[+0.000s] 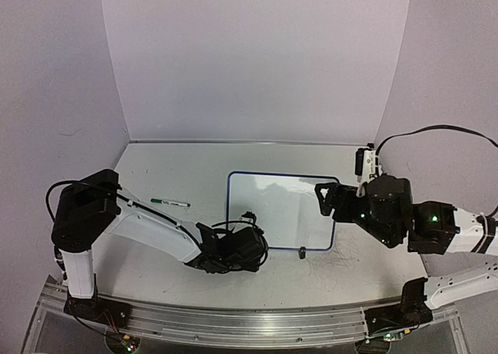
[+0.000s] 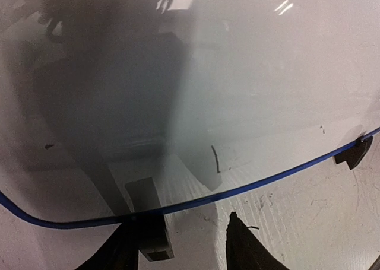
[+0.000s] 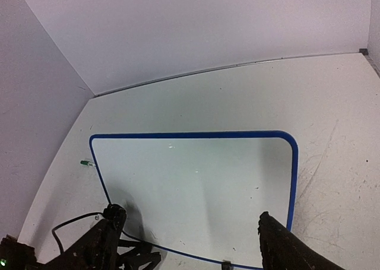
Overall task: Write a sentence on the whiteboard
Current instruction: Move the whiteboard to the center of the board.
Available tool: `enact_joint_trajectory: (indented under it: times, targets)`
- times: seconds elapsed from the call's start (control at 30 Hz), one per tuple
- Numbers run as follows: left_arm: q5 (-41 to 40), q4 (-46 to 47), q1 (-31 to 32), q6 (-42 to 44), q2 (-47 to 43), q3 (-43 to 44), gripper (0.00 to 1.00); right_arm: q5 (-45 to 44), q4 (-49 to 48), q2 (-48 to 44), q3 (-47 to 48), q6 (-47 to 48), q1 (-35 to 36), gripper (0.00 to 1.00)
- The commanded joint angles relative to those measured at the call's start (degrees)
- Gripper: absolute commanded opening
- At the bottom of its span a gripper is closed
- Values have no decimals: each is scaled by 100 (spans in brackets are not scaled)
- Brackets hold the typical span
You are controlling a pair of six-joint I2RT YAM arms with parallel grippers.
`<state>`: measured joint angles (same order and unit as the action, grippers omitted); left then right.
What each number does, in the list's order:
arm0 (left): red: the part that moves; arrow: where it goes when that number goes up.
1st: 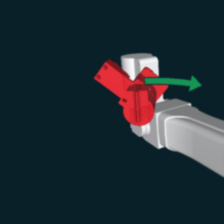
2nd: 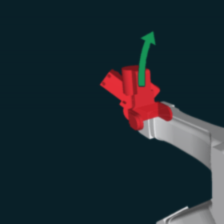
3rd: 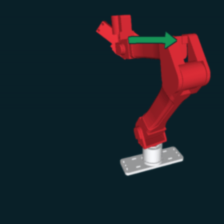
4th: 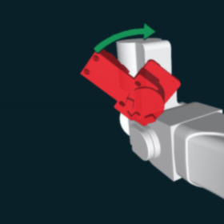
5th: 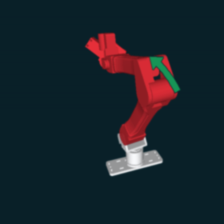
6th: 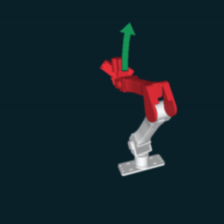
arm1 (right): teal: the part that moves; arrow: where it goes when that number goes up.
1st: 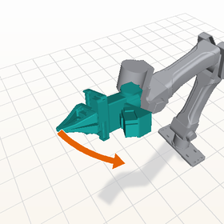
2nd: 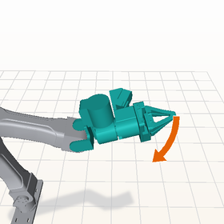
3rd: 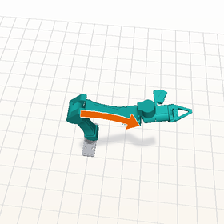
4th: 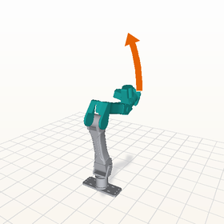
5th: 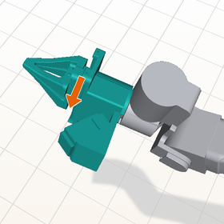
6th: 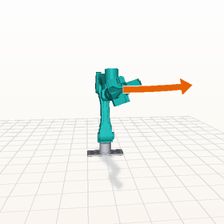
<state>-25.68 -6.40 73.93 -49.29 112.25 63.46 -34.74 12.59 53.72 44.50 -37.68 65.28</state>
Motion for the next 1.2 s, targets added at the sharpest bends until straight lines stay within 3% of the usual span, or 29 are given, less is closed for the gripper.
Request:
enact_joint_trajectory:
  times: [0.0,0.1,0.27,0.6,0.9,1.03,1.17]
  targets:
    - [-142,-210,-23,78,167,344,41,-284,32,-404,-96,147,-4,83]
    - [-93,-230,-14,17,259,459,29,-350,42,-560,-123,186,-5,84]
    - [-66,-326,75,-342,415,629,22,-603,55,-630,-108,411,1,84]
    - [-242,-696,332,-880,806,1284,21,-878,5,-631,-66,730,0,85]
    - [-239,-921,573,-1020,1189,1862,20,-756,-141,-1351,-399,789,-3,85]
    - [-347,-1150,670,-1177,1184,1939,24,-654,-232,-1537,-482,825,-5,86]
    - [-461,-1232,777,-1341,924,1751,41,-549,-331,-1562,-474,984,0,86]
